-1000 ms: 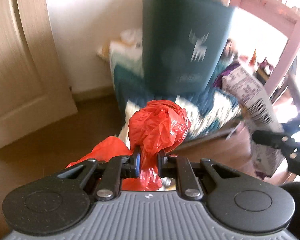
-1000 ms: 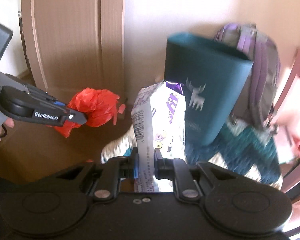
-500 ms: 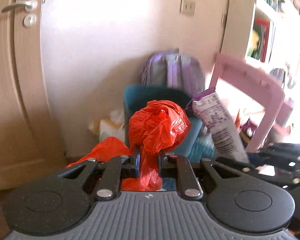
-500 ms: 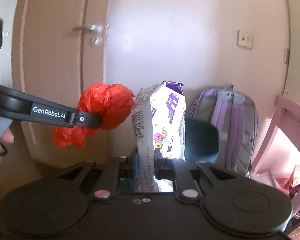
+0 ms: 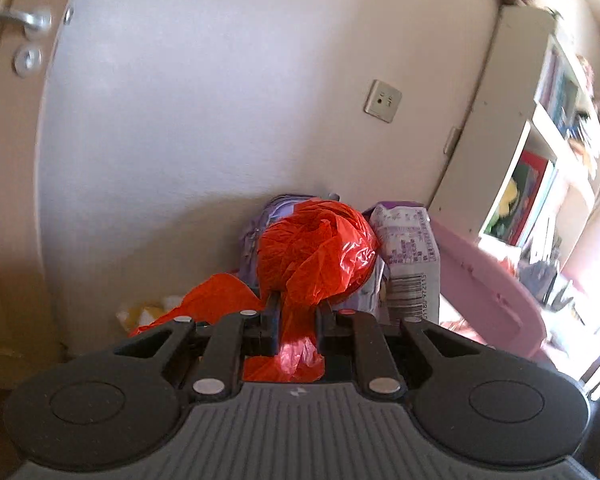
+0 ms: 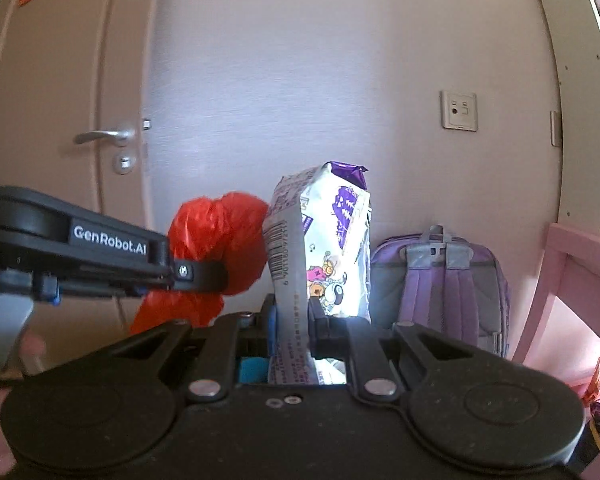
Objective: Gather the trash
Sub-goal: 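Lift the orange bag with the left tool while the right tool carries the wrapper to the bin, then open both tools over the teal bin to drop the bag and wrapper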
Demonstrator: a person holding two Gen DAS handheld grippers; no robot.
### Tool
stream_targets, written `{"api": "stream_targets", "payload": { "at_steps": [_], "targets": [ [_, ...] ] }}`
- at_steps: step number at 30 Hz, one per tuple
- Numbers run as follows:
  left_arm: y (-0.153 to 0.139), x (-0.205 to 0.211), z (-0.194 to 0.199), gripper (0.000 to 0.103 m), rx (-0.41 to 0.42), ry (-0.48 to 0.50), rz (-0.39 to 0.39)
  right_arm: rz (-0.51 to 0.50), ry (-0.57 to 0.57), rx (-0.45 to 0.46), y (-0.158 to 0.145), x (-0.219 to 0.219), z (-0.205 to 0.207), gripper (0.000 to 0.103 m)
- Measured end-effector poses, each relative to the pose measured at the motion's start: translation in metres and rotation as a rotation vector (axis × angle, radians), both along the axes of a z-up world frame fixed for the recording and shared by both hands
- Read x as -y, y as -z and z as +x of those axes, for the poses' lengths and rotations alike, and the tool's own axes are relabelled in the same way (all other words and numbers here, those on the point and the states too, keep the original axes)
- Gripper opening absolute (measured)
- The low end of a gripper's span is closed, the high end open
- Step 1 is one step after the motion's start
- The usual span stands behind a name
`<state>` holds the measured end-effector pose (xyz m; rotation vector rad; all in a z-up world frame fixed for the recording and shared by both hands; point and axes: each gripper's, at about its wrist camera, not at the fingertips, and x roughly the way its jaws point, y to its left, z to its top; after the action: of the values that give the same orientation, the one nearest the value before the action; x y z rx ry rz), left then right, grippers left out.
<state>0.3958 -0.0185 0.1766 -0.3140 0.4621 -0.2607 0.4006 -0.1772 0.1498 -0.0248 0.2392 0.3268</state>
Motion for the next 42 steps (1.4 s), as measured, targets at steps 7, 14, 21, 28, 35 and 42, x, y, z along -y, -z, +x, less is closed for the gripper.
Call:
{"api": "stream_targets", "payload": {
  "at_steps": [7,14,21,28,35,42],
  "targets": [
    [0.037,0.008,0.072,0.015,-0.092,-0.020,-0.073,0.025,0.025,-0.091,0.040,0.008,0.063,0.014],
    [0.088,0.016,0.118,0.016,-0.195,-0.030,-0.058,-0.028,0.022,-0.171,0.075,0.002,0.089,0.014],
    [0.124,0.025,0.135,0.016,-0.266,-0.013,0.017,-0.079,0.012,-0.260,0.097,-0.004,0.097,0.014],
    [0.136,0.036,0.142,0.016,-0.312,0.004,0.074,-0.114,0.022,-0.289,0.104,-0.004,0.093,0.021],
    [0.141,0.049,0.146,0.016,-0.345,0.014,0.176,-0.142,0.034,-0.316,0.106,0.000,0.089,0.030],
    [0.145,0.059,0.142,0.024,-0.367,0.041,0.234,-0.156,0.053,-0.326,0.098,0.003,0.082,0.042]
  ]
}}
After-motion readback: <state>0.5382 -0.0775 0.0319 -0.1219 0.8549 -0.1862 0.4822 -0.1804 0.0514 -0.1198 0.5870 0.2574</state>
